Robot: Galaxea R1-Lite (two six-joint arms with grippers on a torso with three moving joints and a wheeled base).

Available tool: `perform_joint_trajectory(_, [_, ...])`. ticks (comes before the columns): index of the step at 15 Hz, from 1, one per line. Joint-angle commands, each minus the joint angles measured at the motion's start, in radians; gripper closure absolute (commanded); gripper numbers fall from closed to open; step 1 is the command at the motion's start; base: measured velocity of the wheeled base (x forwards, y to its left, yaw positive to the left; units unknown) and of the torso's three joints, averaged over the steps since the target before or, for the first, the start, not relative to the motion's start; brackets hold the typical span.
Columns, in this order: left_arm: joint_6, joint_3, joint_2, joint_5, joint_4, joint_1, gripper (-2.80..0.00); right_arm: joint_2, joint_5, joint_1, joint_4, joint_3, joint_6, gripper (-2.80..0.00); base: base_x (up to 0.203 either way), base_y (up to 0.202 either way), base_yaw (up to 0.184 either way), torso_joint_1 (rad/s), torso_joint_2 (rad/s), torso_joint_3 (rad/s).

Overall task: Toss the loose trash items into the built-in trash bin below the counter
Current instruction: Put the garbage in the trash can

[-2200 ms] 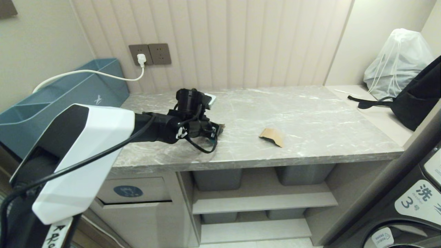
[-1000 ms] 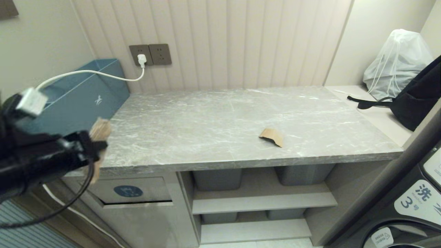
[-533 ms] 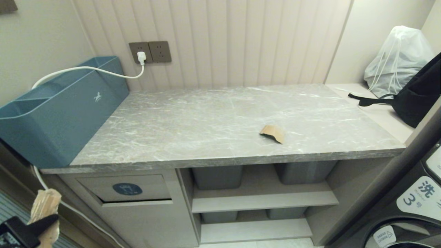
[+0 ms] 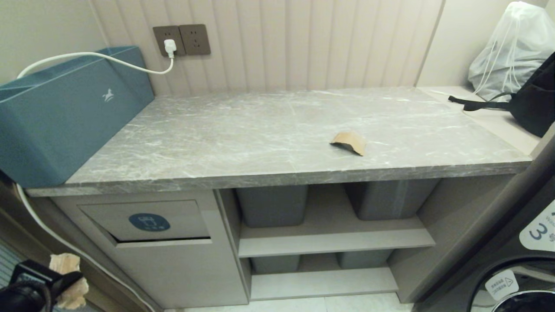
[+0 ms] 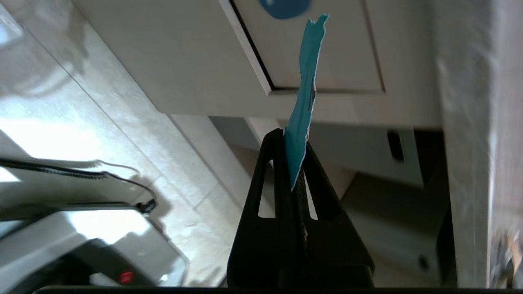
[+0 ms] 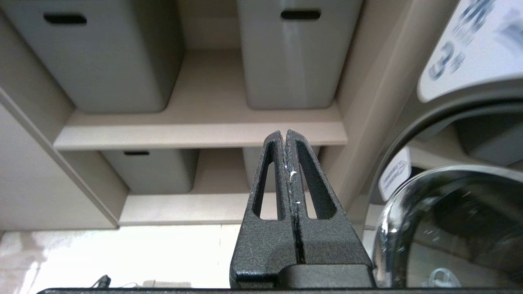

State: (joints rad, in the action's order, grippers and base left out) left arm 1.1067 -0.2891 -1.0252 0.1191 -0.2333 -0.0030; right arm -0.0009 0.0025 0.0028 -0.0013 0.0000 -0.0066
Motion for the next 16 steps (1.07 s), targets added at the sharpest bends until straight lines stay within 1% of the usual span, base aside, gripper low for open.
perform_joint_trajectory(1, [0.032,0.009,-0.146,-0.014,-0.070,0.047,0.00,-0.001,0.001,0.000,0.000,0.000,0.000,0.00,0.000,0.000,0.000,-0.219,0.51,0.285])
perform_joint_trajectory(4, [0.052,0.021,-0.323,-0.090,-0.227,0.164,0.00,0.001,0.001,0.000,0.000,0.000,-0.001,0.00,0.000,0.000,0.000,-0.214,0.50,0.285])
perform_joint_trajectory(6, [0.055,0.021,-0.435,-0.125,-0.335,0.202,0.00,-0.001,0.001,0.000,0.000,0.000,0.000,0.00,0.000,0.000,0.000,-0.207,0.49,0.280])
perform_joint_trajectory(11, [0.067,0.015,-0.664,-0.143,-0.580,0.219,0.00,-0.001,-0.001,0.000,0.000,0.000,0.007,0.00,0.000,0.000,0.000,-0.178,0.45,0.272])
perform_joint_trajectory(13, [0.089,-0.008,-0.764,-0.143,-0.710,0.219,0.00,-0.001,0.001,0.000,0.000,0.000,0.007,0.00,0.000,0.000,0.000,-0.056,0.16,0.104])
perform_joint_trajectory(16, [0.098,-0.074,-0.941,-0.143,-0.888,0.219,0.00,-0.001,-0.001,0.000,0.000,0.000,0.007,0.00,0.000,0.000,0.000,-0.012,0.04,0.032])
